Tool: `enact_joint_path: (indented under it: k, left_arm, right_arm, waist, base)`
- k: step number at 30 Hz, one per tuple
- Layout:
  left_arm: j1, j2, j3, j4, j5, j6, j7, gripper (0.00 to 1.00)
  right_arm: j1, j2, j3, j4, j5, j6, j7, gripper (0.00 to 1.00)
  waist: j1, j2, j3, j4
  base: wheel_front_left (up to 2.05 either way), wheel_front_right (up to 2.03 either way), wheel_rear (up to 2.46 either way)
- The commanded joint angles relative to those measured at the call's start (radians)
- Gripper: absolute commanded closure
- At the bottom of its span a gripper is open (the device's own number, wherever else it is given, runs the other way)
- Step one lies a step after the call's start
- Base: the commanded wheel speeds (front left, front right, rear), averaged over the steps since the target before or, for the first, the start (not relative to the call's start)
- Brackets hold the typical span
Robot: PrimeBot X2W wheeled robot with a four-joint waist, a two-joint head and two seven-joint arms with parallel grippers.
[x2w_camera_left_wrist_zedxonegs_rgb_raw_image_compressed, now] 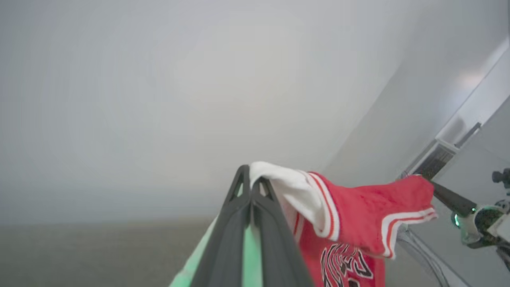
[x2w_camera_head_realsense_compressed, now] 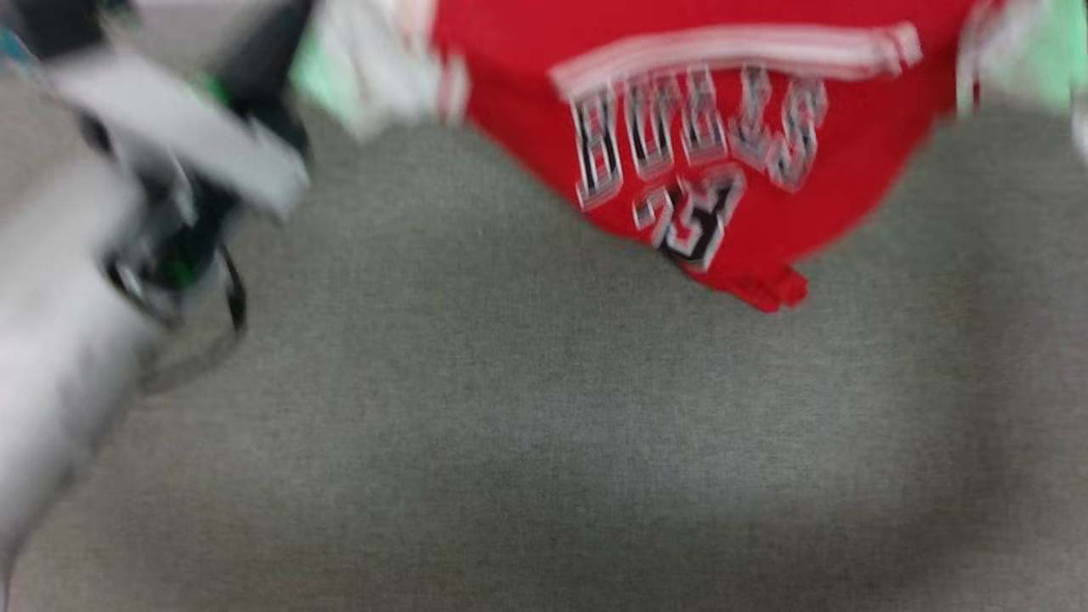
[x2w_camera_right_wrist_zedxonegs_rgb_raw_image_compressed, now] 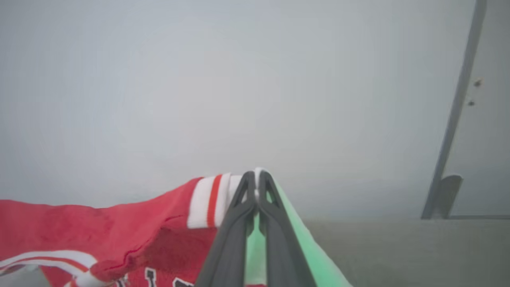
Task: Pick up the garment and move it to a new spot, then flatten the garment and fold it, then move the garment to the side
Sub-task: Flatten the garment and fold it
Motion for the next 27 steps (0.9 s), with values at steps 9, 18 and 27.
enact_joint_path:
  k: [9,18,27]
  left_arm:
    - [-0.468,-0.121,0.147,0.376,-0.071,0.001,0.022,1.0]
    - [-0.663,-0.152,0.233,0.432,-0.045,0.002,-0.018,1.0]
    - [-0.296,-0.067,0.176,0.16,-0.147,0.001,0.001,1.0]
  right_arm:
    - [-0.619,0.226,-0.186,0.361,-0.211,-0.001,-0.176,1.0]
    - [-0.885,0.237,-0.294,0.575,-0.335,-0.001,-0.386,1.0]
    - [-0.615,0.206,-0.098,0.562,-0.248,-0.001,-0.296,1.0]
  waist:
    - [0.0,0.0,0.193,-0.02]
    - [0.0,0.0,0.191,0.006]
    - [0.0,0.0,0.153,0.003]
  base:
    - [0.0,0.0,0.0]
    - [0.0,0.0,0.0]
    - [0.0,0.0,0.0]
